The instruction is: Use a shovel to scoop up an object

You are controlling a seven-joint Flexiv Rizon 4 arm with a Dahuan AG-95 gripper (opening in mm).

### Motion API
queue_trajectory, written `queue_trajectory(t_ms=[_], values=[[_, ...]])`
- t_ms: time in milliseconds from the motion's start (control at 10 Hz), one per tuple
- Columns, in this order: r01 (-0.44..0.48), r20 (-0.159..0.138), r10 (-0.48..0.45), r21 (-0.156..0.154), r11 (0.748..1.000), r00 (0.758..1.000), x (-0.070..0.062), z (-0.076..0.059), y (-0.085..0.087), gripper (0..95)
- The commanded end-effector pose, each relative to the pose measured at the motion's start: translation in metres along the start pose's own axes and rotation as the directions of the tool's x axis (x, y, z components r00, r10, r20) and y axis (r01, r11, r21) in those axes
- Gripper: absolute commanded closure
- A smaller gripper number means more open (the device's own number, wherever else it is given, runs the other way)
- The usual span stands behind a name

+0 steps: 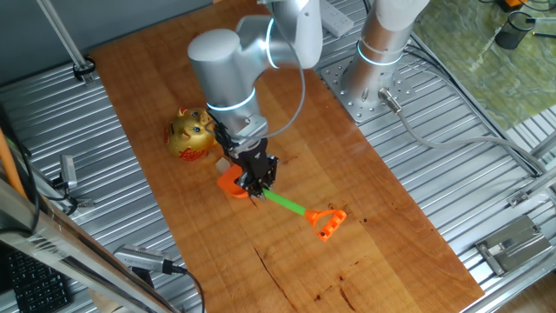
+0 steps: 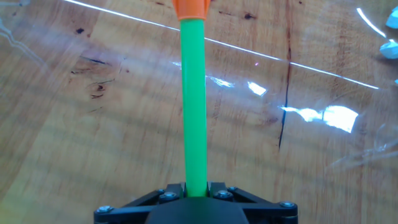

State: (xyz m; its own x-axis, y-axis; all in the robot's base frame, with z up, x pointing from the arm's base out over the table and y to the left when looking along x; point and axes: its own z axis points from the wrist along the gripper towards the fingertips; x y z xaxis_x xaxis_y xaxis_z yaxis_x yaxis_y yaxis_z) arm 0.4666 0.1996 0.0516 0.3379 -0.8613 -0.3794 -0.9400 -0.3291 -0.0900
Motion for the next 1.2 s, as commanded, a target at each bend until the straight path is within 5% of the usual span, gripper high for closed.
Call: queue_trajectory(t_ms=[100,1200], values=[[0.000,0.000,0.000,-0.003,1.000,1.000,0.001,-0.002,0.001,95.0],[0.028,0.020,-0.027,-0.022,0.999,0.999,0.020,-0.014,0.000,95.0]])
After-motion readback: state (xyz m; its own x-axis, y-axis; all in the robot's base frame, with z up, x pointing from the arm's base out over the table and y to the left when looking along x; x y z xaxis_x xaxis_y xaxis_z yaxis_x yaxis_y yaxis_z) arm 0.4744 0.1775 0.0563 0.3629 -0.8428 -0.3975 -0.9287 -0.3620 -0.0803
